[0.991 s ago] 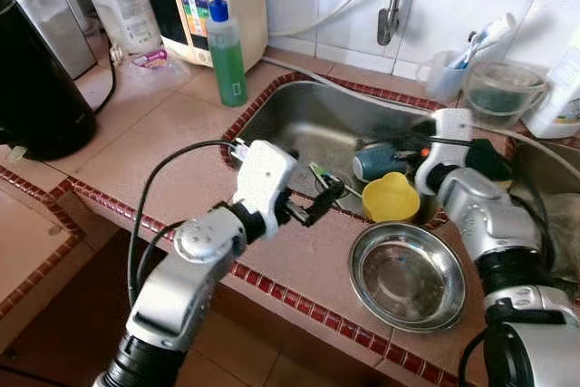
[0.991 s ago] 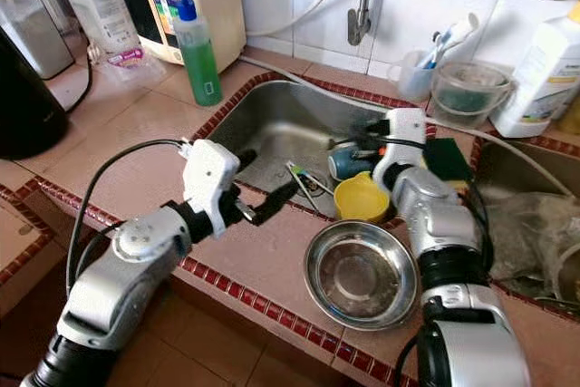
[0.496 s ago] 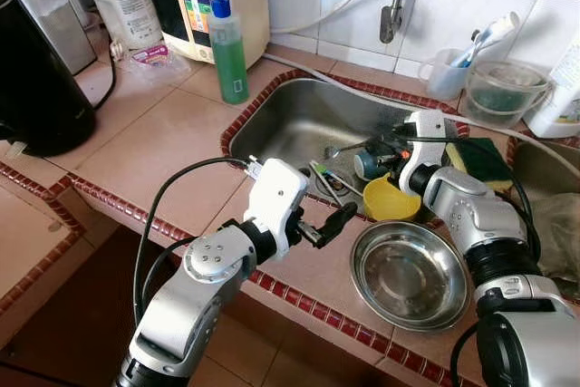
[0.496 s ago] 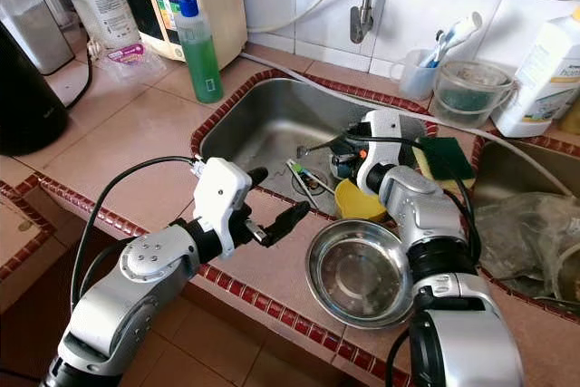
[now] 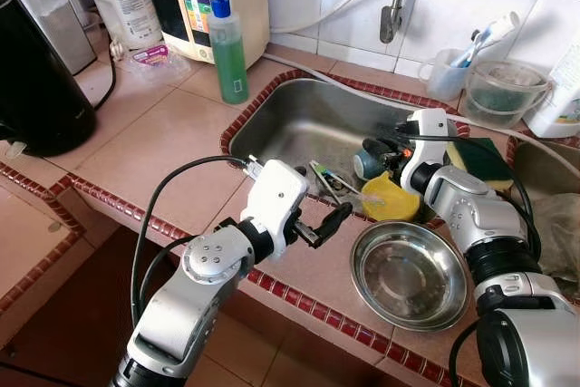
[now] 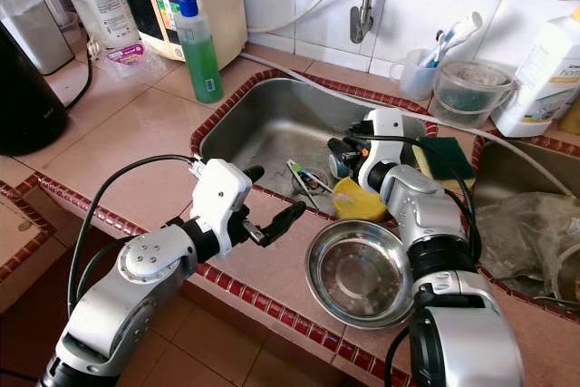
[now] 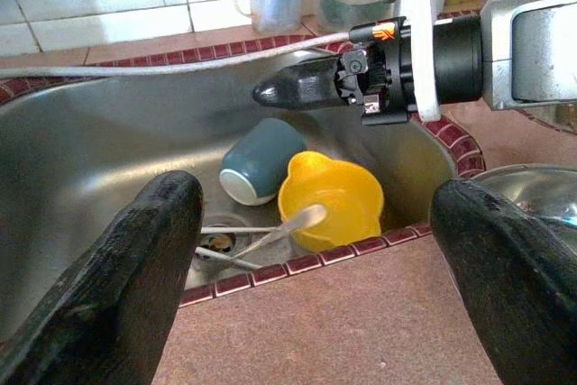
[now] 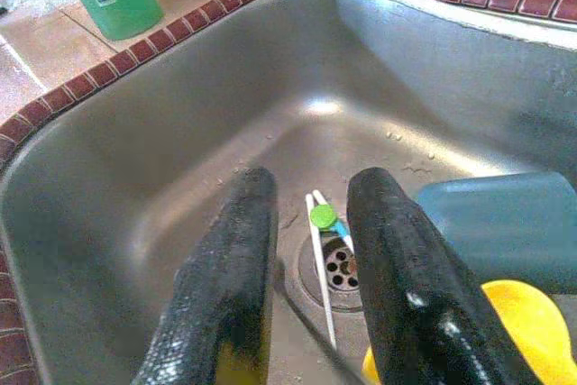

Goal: Kitchen organization

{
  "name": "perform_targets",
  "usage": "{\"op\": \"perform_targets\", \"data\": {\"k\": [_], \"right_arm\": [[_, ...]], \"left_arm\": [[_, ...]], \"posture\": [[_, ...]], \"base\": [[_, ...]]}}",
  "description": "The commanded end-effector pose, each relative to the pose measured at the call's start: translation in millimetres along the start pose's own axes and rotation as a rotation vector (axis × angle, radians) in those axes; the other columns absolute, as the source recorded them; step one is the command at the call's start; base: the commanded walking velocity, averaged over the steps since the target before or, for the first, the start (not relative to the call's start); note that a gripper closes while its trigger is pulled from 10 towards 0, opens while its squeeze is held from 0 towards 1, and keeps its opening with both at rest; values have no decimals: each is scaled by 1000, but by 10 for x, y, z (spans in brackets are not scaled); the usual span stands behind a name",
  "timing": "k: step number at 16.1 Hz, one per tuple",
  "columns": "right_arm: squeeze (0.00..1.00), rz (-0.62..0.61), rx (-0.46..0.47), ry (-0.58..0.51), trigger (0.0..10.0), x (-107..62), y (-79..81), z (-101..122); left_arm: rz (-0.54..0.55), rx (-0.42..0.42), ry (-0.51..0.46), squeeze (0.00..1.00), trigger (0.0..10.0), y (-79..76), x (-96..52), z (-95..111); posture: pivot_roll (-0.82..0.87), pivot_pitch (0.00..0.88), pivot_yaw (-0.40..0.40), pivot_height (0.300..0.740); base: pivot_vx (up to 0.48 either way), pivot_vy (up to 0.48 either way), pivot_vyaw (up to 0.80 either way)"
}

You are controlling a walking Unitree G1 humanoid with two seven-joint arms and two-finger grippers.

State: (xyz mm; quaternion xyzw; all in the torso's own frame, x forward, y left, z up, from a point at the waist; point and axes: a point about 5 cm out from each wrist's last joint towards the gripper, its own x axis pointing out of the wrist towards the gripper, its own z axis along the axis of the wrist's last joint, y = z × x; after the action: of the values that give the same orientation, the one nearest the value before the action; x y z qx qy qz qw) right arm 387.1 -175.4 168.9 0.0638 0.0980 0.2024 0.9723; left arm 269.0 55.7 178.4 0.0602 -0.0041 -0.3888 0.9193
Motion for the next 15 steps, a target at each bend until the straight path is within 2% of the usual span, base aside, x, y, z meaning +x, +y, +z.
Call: {"op": "perform_targets", "data": {"k": [1,3,4,5,8,10,13,15], "right_arm": [[1000,-4,0,-4,10000,-17,-21,-5],[1000,-3,-6,-13,10000,-26,-26,2],[1000,-9,-35,-40,10000,-49,-28,13],[1000,-13,-46,-49,10000,-56,-28,17],[1000,-32,-100,-124,10000,-150,-2,25],[1000,-43,-80,-167,10000,-191,30,28],[1000,-70,-64,-269,10000,-311,156,30],[1000,-104,-85,-368,10000,-445,263,16]], "left_arm": [[5,11,-5,0,10000,-9,-5,10],[11,18,-5,0,10000,5,-2,5],[52,76,-11,0,10000,52,-2,-6],[63,94,-13,0,10000,63,-4,-11],[97,72,-10,0,10000,174,5,-51],[111,58,-14,0,10000,215,7,-66],[138,22,-34,0,10000,337,-7,-59],[182,48,-32,0,10000,452,-63,-83]], "posture": [[-117,115,48,740],[-119,109,50,740],[-121,101,50,740],[-121,101,50,740],[-134,93,50,740],[-144,81,51,740],[-154,62,54,740],[-156,40,44,740]], "base": [[0,0,0],[0,0,0],[0,0,0],[0,0,0],[0,0,0],[0,0,0],[0,0,0],[0,0,0]]}}
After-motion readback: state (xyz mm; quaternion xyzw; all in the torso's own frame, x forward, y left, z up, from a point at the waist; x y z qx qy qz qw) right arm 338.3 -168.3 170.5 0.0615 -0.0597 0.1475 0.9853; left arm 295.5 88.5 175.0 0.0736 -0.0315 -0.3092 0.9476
